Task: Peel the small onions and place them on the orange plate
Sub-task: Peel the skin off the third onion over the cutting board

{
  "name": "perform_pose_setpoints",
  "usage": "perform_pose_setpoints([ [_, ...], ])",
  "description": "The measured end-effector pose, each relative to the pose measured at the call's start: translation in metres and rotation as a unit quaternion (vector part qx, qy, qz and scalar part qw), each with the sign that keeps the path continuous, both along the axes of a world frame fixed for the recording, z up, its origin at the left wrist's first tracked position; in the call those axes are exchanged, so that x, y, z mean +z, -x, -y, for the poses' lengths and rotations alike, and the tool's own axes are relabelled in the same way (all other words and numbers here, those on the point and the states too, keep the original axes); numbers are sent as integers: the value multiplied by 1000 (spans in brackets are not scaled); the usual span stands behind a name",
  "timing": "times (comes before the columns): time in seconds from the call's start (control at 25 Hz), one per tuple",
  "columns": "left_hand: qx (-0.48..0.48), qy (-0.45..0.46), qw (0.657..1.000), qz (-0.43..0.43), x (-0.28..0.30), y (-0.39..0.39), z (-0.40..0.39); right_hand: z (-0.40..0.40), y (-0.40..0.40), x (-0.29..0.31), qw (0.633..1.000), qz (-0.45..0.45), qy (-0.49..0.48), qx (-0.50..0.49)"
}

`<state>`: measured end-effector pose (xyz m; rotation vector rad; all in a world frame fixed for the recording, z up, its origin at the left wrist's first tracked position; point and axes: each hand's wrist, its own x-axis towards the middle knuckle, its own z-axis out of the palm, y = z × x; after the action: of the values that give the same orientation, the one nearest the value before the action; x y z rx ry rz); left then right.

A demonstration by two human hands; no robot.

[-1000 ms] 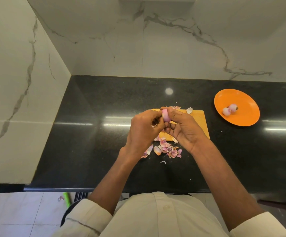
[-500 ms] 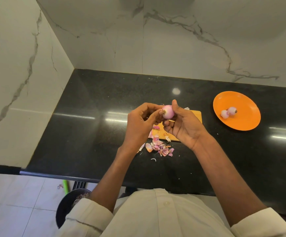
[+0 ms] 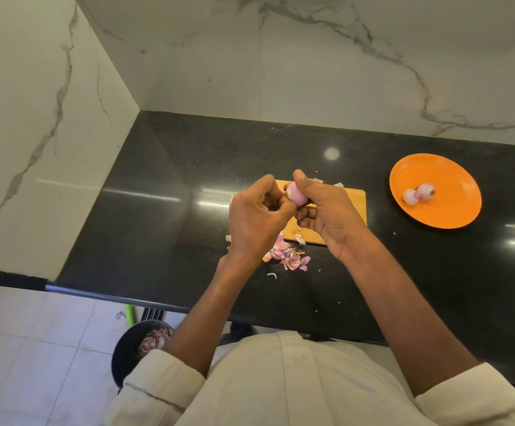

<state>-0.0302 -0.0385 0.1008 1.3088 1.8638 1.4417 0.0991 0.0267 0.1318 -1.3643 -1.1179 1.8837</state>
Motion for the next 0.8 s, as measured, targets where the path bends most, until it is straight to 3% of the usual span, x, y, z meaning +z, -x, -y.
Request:
perform_pose_setpoints([
  [0.16,-28,5,990,136,3,1,-5,-4,-3,3,999,5,8,37],
  [0.28,-33,32,971,234,-1,4,-5,-4,-7,1,999,-42,5,33],
  [0.4,-49,66,970,228,-12,10,-3,-6,-11,-4,997,-72,-32,7],
  [0.56,-52,75,964,250,-8,14,0,0,-5,-9,989,1,-145,1],
  [0.8,-63,54,957,279,-3,18,5,6,0,-12,975,31,-218,28],
])
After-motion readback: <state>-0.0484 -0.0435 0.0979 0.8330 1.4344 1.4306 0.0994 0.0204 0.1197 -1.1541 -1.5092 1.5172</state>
